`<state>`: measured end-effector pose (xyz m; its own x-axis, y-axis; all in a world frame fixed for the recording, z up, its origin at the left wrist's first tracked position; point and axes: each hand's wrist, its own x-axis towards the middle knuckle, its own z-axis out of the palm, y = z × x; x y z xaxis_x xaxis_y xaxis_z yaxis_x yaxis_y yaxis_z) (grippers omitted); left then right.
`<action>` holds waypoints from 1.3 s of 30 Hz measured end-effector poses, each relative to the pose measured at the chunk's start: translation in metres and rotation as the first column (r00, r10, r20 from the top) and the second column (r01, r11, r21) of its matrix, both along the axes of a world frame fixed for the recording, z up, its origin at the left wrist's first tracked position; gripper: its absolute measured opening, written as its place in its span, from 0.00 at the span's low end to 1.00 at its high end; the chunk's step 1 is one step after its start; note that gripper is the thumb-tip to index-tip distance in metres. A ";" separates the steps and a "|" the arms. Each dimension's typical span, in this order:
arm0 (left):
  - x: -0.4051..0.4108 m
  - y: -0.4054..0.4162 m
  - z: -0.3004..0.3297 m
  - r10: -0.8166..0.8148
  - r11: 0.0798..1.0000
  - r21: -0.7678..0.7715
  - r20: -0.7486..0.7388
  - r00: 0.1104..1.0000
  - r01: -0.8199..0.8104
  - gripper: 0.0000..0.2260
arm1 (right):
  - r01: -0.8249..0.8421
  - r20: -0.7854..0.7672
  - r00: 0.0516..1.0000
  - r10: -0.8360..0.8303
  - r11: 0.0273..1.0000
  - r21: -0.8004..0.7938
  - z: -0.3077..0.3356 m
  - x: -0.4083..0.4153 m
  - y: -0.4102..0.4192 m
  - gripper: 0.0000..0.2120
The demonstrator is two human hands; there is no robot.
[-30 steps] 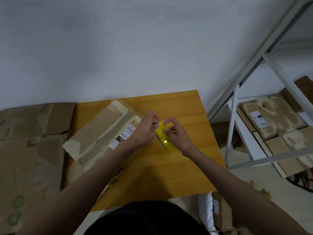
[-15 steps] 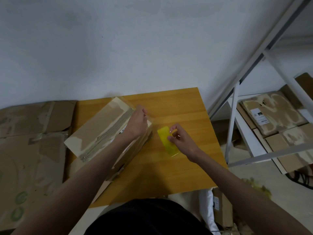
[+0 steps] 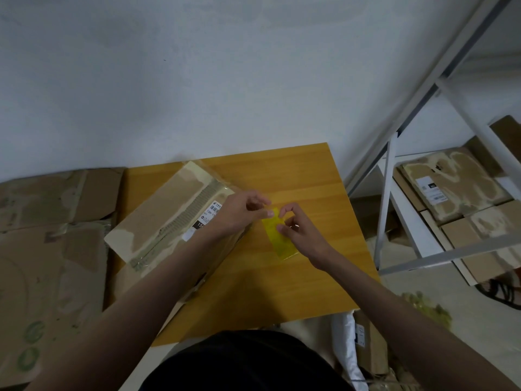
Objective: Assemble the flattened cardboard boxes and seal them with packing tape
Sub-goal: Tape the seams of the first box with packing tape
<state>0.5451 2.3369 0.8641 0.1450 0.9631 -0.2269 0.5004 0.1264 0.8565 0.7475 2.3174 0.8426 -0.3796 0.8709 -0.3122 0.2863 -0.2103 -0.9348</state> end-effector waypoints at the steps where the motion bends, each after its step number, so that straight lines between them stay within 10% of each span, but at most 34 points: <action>1: 0.000 0.000 0.000 0.008 1.000 -0.012 0.019 1.000 -0.007 0.12 | 0.000 0.001 1.000 0.000 1.000 0.000 0.000 0.000 0.001 0.06; 20: 0.010 -0.002 0.006 -0.184 0.976 0.095 -0.119 0.976 0.196 0.26 | 0.065 0.004 0.998 -0.065 0.998 0.017 0.000 -0.008 0.007 0.10; 25: 0.014 -0.007 0.001 -0.025 0.990 0.138 -0.043 0.999 0.030 0.12 | 0.077 0.007 0.997 -0.078 0.997 0.020 0.002 -0.014 0.004 0.16; 31: 0.007 -0.009 -0.003 0.167 0.985 0.033 0.069 0.983 -0.170 0.11 | 0.038 0.005 0.999 -0.038 0.999 -0.026 0.001 -0.013 0.005 0.07; 39: 0.002 -0.012 -0.006 0.330 0.930 -0.209 0.107 0.938 -0.304 0.12 | 0.020 -0.061 0.998 -0.024 0.998 -0.062 -0.004 -0.008 0.003 0.20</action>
<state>0.5467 2.3251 0.8585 -0.1182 0.9060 -0.4064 0.2862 0.4230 0.8597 0.7392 2.3201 0.8381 -0.3807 0.8592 -0.3418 0.2227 -0.2736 -0.9357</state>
